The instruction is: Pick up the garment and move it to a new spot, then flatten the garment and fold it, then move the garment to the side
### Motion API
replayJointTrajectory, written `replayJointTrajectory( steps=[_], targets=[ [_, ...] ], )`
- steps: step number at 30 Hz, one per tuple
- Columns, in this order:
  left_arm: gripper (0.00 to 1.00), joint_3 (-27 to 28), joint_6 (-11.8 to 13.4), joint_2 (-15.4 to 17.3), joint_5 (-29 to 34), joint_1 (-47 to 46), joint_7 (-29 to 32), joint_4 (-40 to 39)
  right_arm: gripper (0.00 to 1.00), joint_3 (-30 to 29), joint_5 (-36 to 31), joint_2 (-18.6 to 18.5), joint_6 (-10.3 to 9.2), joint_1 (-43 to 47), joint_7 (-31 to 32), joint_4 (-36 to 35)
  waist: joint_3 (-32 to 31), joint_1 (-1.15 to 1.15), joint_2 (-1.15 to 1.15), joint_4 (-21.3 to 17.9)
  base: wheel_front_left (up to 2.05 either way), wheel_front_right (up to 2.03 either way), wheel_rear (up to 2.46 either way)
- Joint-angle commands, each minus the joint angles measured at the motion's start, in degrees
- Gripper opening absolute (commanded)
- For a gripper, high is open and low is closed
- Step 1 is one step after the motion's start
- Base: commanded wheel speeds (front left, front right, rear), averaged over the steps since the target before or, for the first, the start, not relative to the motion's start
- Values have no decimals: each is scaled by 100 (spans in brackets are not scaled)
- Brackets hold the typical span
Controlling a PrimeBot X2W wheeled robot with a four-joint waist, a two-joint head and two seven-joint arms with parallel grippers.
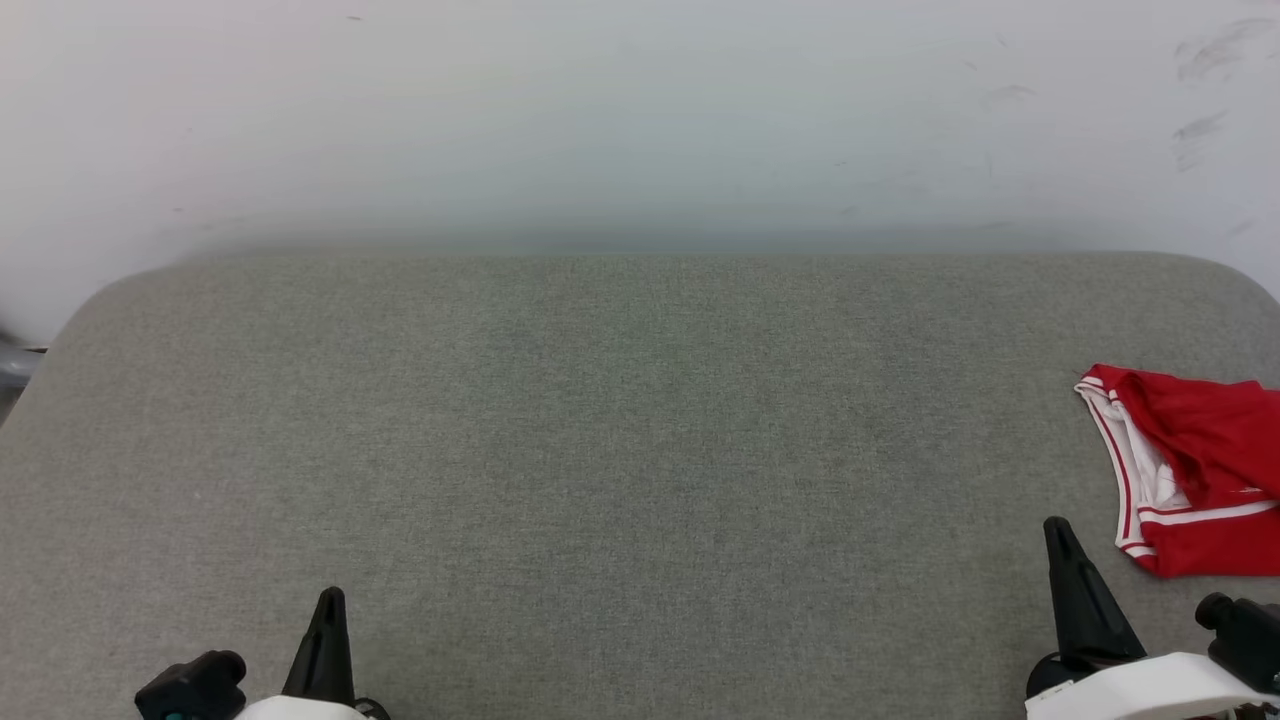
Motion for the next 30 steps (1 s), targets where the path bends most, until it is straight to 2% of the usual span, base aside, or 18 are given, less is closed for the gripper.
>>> replayJointTrajectory(
  steps=[1,30],
  targets=[
    [0,41,-43,11,-177,-169,31,-59,0,-2,187,-59,-1,-210,27,-56,1,0,0,0,0,0,0],
    [0,168,-261,-33,-2611,-608,612,142,0,-65,2631,-84,-3,-552,490,294,20,0,0,12,0,0,0]
  ],
)
